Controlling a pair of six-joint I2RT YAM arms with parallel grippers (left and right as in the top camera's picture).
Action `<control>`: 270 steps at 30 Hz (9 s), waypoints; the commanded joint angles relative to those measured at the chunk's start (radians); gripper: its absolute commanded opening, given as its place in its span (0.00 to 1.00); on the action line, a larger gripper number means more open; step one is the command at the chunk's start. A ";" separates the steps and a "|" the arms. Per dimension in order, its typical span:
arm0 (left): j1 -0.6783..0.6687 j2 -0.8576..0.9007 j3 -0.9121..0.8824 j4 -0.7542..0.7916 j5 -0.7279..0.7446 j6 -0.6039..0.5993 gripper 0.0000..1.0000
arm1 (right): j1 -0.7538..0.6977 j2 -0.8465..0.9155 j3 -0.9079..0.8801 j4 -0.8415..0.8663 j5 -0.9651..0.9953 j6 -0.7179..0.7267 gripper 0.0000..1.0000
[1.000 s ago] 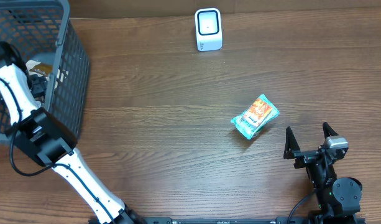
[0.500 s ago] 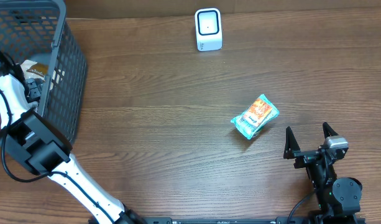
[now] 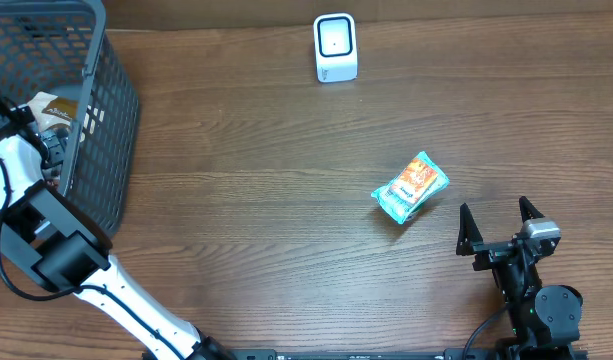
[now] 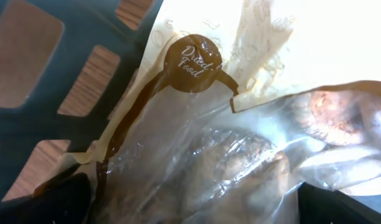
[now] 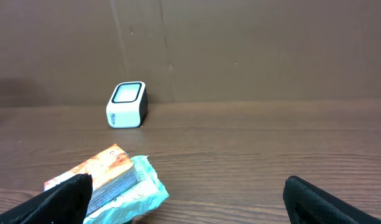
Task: Scan the item barcode
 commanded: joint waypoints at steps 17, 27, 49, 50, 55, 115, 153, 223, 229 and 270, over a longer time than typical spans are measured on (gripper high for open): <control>0.072 0.243 -0.171 -0.169 0.191 0.078 0.73 | -0.006 -0.011 -0.010 0.006 0.001 -0.001 1.00; 0.072 0.242 -0.171 -0.172 0.192 0.078 0.13 | -0.006 -0.011 -0.010 0.006 0.001 -0.001 1.00; 0.006 0.013 0.099 -0.317 0.356 -0.174 0.04 | -0.006 -0.011 -0.010 0.006 0.001 -0.001 1.00; 0.001 -0.010 0.098 -0.313 0.355 -0.186 0.04 | -0.006 -0.011 -0.010 0.006 0.001 -0.001 1.00; -0.029 -0.109 0.099 -0.303 0.245 -0.246 0.04 | -0.006 -0.011 -0.010 0.006 0.001 -0.001 1.00; -0.908 -0.805 -0.961 -0.064 -0.125 -0.883 0.81 | -0.006 -0.011 -0.010 0.006 0.001 -0.001 1.00; -0.132 -0.606 0.010 -0.426 -0.171 -0.721 0.04 | -0.006 -0.010 -0.010 0.006 0.001 -0.001 1.00; -0.084 -0.240 0.036 -0.232 -0.011 -0.355 0.68 | -0.006 -0.010 -0.010 0.006 0.001 -0.001 1.00; -0.090 -0.174 0.036 -0.172 -0.007 -0.459 0.68 | -0.006 -0.010 -0.010 0.006 0.001 -0.001 1.00; -0.080 -0.175 0.082 -0.218 0.049 -0.582 0.04 | -0.006 -0.010 -0.010 0.006 0.001 -0.001 1.00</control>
